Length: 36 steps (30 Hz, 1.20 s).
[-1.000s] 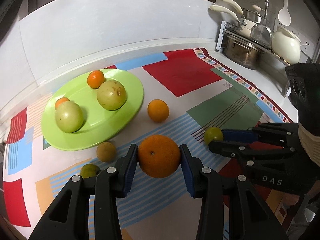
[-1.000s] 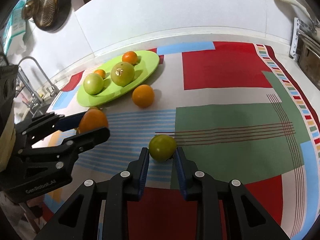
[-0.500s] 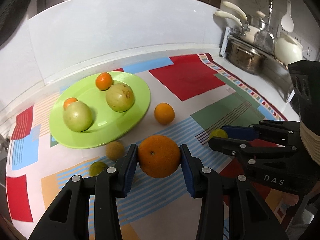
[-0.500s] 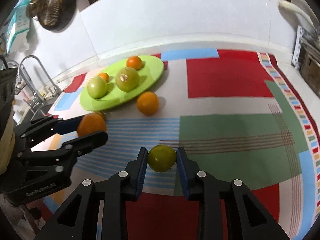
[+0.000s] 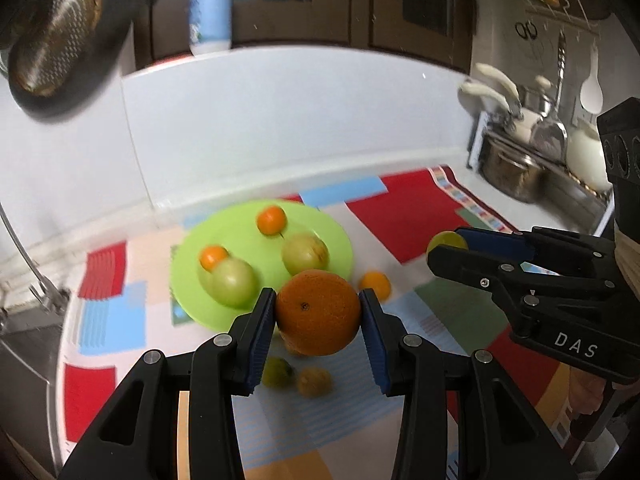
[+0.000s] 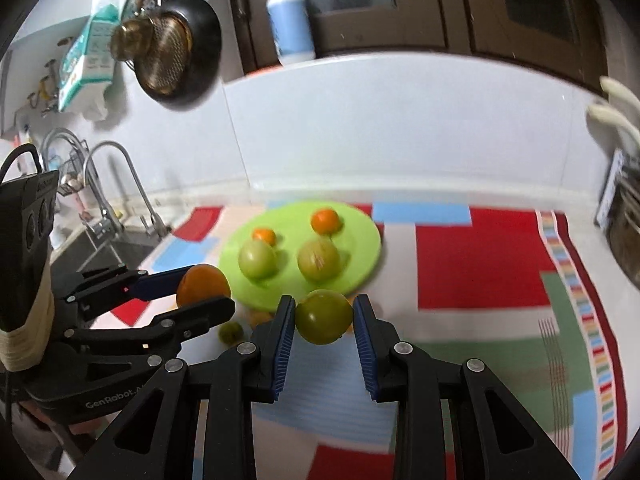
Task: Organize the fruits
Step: 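Carry the lime and the orange over the green plate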
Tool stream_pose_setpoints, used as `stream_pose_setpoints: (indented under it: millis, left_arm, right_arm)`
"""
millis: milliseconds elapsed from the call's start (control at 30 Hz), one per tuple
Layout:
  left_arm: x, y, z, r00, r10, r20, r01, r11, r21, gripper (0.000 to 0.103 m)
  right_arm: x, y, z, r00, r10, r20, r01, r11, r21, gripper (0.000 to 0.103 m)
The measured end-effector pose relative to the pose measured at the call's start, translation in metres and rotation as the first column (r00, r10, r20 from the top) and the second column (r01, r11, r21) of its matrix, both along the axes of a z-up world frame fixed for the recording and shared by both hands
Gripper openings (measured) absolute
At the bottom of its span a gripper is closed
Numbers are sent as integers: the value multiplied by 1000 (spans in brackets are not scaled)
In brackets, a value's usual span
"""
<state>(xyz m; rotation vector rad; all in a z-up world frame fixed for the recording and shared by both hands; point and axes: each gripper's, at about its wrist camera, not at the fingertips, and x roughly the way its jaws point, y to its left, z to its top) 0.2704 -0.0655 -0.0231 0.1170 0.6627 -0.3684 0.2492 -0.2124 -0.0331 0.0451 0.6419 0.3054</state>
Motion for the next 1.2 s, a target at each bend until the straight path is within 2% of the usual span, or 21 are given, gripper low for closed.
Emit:
stream_pose_setpoints:
  millis: [333,500,867,1100,1167,1200]
  left_arm:
    - [45,16,23,996,61,62,-61,998,-7,42]
    - [74,21,21,996,72,42,-72,997,-15,42]
    - [122,26,-13,996,86,-38,-87,996,-2,42]
    - [138,27,-30,993,91,-68,-91,996,5,42]
    - [140,28,-31,993,94,-72,-94,996,4,44]
    - [139,29,-30,993,101,-66,-101,995,7,49]
  right_arm:
    - [43,18,29,996,45,77,-45,999,-1,31]
    - [69,27,32,993,78,86,-77,997,-12,31]
    - [130,29,2,995,102,12,-102,995,-12,31]
    - [154,35,-17,993,108,-36,-108,994,-5,31]
    - [159,37,-21,994,104,-43,-104,995,-5,31]
    - [160,37,-22,994,100,-44,-101,995,-7,31]
